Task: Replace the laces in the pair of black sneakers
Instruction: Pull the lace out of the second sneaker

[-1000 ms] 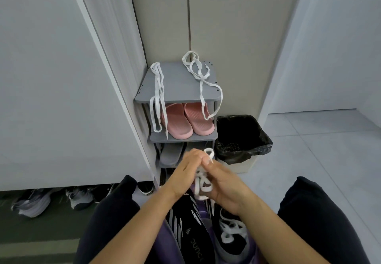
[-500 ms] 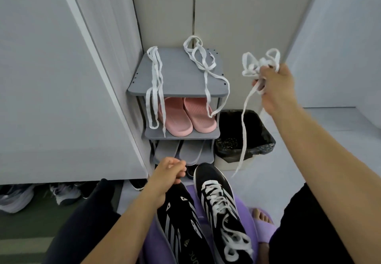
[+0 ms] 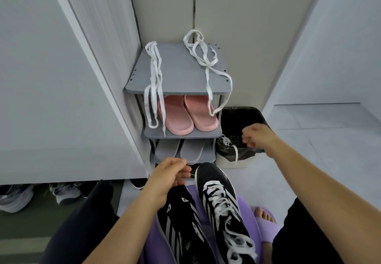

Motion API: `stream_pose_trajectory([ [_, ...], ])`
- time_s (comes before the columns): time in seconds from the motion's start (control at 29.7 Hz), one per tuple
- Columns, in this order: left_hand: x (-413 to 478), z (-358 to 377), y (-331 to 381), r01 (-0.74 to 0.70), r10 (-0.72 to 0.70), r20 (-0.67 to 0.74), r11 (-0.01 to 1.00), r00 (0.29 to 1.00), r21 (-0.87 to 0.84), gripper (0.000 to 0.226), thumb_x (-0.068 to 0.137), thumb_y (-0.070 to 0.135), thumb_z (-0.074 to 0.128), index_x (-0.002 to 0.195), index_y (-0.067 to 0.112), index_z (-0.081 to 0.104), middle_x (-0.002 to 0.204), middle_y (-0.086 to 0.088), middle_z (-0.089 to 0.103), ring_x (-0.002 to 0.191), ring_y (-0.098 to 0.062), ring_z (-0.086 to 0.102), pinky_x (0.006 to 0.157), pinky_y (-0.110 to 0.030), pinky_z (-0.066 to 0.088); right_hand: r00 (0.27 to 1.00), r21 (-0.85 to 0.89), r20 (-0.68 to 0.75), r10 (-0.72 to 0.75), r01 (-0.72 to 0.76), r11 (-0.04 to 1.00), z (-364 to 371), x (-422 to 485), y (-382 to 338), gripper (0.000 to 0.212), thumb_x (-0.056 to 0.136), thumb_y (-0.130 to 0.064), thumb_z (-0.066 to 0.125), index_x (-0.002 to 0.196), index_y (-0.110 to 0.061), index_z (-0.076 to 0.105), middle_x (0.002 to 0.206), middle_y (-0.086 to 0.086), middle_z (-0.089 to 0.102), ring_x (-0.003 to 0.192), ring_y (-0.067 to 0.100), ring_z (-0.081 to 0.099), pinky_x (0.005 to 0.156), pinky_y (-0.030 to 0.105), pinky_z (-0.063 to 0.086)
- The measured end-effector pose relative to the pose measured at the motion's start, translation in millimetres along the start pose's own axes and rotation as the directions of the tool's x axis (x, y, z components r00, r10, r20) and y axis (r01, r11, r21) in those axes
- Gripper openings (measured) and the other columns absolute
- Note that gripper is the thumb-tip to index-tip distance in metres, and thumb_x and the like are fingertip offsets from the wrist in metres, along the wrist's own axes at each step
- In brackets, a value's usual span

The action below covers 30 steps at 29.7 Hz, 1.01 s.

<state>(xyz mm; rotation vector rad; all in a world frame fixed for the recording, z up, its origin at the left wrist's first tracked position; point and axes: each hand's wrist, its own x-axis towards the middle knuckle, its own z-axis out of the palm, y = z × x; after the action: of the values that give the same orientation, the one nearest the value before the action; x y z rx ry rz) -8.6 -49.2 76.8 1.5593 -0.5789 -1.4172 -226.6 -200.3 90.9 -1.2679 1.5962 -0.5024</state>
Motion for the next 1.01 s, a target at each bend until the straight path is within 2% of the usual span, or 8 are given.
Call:
stream_pose_trajectory([
  [0.07,-1,0,-2,-0.008,0.008,-0.005,1.0,1.0,0.03,0.007,0.091,0.017,0.056,0.093,0.011,0.057,0.088,-0.008,0.068,0.08,-0.018,0.064,0.064,-0.025,0.047,0.99,-0.166,0.142,-0.015,0.039,0.985,10,-17,11,0.022,0.093,-0.005,0.048,0.071,-0.008,0.054,0.076,0.016,0.059,0.055,0.014,0.053,0.05,0.02,0.043],
  [0.2,-3,0,-8,-0.03,0.031,-0.003,0.991,1.0,0.132,0.008,0.092,0.017,0.056,0.095,0.01,0.057,0.09,-0.007,0.067,0.079,-0.016,0.062,0.067,-0.024,0.048,0.876,-0.453,0.469,0.108,0.135,0.881,26,-58,15,0.022,0.092,-0.031,0.056,0.097,-0.009,0.052,0.086,0.006,0.062,0.066,0.012,0.061,0.053,0.021,0.05],
  [0.3,-7,1,-14,-0.037,0.033,0.023,0.978,0.999,0.205,0.007,0.092,0.016,0.055,0.095,0.009,0.056,0.09,-0.007,0.065,0.078,-0.015,0.062,0.067,-0.023,0.048,0.854,-0.588,0.492,0.171,0.181,0.788,36,-83,31,0.05,0.083,-0.042,0.065,0.113,-0.009,0.042,0.099,0.009,0.061,0.079,0.023,0.067,0.055,0.024,0.054],
  [0.37,-10,3,-23,-0.063,0.047,0.055,0.938,0.997,0.341,0.004,0.091,0.016,0.056,0.09,0.013,0.054,0.087,-0.006,0.063,0.076,-0.014,0.06,0.065,-0.021,0.046,0.862,-0.616,0.463,0.206,0.146,0.774,41,-98,46,0.059,0.08,-0.044,0.068,0.117,-0.011,0.037,0.101,0.005,0.053,0.072,0.024,0.066,0.052,0.024,0.053],
  [0.54,-17,15,-50,-0.188,0.031,0.231,0.688,0.972,0.7,0.021,0.086,0.031,0.063,0.099,0.016,0.055,0.091,0.001,0.061,0.077,-0.008,0.054,0.07,-0.02,0.041,0.903,-0.484,0.405,0.146,0.076,0.872,42,-116,67,0.057,0.074,-0.035,0.075,0.113,-0.013,0.041,0.111,0.007,0.049,0.095,0.028,0.063,0.07,0.035,0.058],
  [0.67,-24,19,-58,-0.198,-0.013,0.276,0.662,0.961,0.723,0.047,0.071,0.044,0.076,0.106,0.023,0.053,0.099,0.008,0.059,0.092,-0.012,0.059,0.091,-0.032,0.048,0.927,-0.482,0.367,0.072,0.124,0.868,41,-119,66,0.017,0.079,-0.017,0.067,0.082,-0.014,0.05,0.088,0.003,0.054,0.075,0.02,0.062,0.068,0.034,0.058],
  [0.78,-31,22,-61,-0.219,0.004,0.266,0.578,0.964,0.786,0.056,0.061,0.047,0.081,0.101,0.031,0.044,0.101,0.012,0.056,0.101,-0.015,0.054,0.095,-0.032,0.043,0.942,-0.432,0.332,0.046,0.108,0.895,41,-120,64,0.012,0.08,-0.009,0.062,0.077,-0.011,0.051,0.085,0.005,0.056,0.073,0.019,0.063,0.063,0.031,0.058],
  [1.01,-35,24,-62,-0.23,0.107,0.208,0.594,0.972,0.77,0.032,0.072,0.021,0.071,0.084,0.03,0.043,0.083,0.014,0.057,0.093,-0.016,0.06,0.097,-0.038,0.043,0.947,-0.223,0.321,0.014,0.062,0.973,39,-122,67,0.014,0.079,0.004,0.059,0.071,-0.008,0.057,0.077,0.005,0.059,0.065,0.018,0.061,0.063,0.032,0.058],
])
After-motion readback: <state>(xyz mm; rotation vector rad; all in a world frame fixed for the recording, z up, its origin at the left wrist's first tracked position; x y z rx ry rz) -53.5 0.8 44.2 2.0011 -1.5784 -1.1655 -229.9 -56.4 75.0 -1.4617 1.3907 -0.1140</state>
